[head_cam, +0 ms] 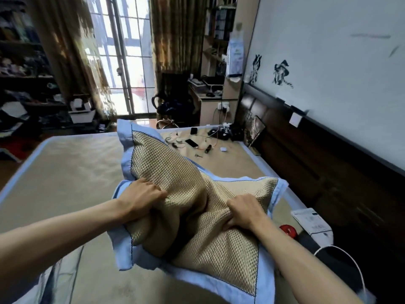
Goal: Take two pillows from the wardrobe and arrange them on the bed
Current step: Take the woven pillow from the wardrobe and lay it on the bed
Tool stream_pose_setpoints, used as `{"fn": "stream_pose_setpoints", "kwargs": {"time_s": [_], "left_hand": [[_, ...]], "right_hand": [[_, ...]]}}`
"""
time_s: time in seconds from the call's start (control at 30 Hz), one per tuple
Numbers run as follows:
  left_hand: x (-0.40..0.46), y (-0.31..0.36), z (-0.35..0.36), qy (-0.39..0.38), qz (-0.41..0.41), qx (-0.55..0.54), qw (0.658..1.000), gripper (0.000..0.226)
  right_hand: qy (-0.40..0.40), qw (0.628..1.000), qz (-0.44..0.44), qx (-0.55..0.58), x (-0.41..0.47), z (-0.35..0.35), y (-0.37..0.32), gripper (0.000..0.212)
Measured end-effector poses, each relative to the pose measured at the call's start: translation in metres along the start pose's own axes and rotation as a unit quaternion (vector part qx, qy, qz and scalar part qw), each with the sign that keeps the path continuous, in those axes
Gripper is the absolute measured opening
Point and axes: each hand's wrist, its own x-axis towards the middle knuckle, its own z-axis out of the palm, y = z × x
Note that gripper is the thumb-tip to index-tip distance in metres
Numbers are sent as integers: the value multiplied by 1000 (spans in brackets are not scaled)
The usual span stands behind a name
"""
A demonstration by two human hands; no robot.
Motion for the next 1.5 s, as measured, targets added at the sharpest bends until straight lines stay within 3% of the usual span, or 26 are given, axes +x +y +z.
{"fn": "stream_pose_setpoints", "kwargs": {"time_s": [0.17, 0.3, 0.47, 0.7, 0.77, 0.83, 0.87, 0.93, 1.03, 1.1, 1.23, 1.37, 1.43, 1.5], "left_hand": [[98, -32, 4, 46, 26, -44, 998, 44], [200, -75, 24, 33, 39, -38, 998, 50], [376, -85, 37, 32, 100, -64, 992, 43], [665, -74, 76, 45, 200, -66, 977, 35], [722, -66, 82, 47, 176, -32, 983, 33], [784, -37, 120, 25, 71, -31, 997, 37], [802, -16, 145, -28, -3, -33, 999, 47], [816, 39, 194, -106, -57, -1, 993, 68], [816, 122, 259, -147, 12, -67, 987, 66], [808, 166, 284, -157, 61, -129, 977, 72], [819, 209, 315, -71, 115, -224, 965, 63], [859, 234, 337, 43, 210, -271, 938, 58], [886, 248, 347, 52, 250, -270, 928, 56], [928, 249, 368, 52, 225, -233, 945, 65]], "right_hand": [[-36, 990, 122, 57, -4, 34, 88, 76], [-54, 972, 213, 88, -9, 73, 150, 72], [-84, 941, 311, 103, 18, 116, 223, 72], [-130, 895, 415, 99, 136, 196, 341, 69], [-127, 882, 445, 85, 152, 206, 364, 67], [-140, 870, 467, 74, 187, 246, 388, 54], [-164, 862, 473, 81, 202, 265, 391, 48], [-221, 835, 480, 154, 230, 304, 389, 57], [-252, 802, 485, 240, 268, 357, 376, 74], [-212, 813, 493, 227, 283, 379, 371, 73], [-128, 843, 490, 181, 307, 421, 381, 74], [-80, 820, 534, 191, 333, 471, 411, 76], [-67, 802, 558, 203, 340, 498, 412, 80], [-23, 787, 590, 179, 337, 532, 409, 83]]}}
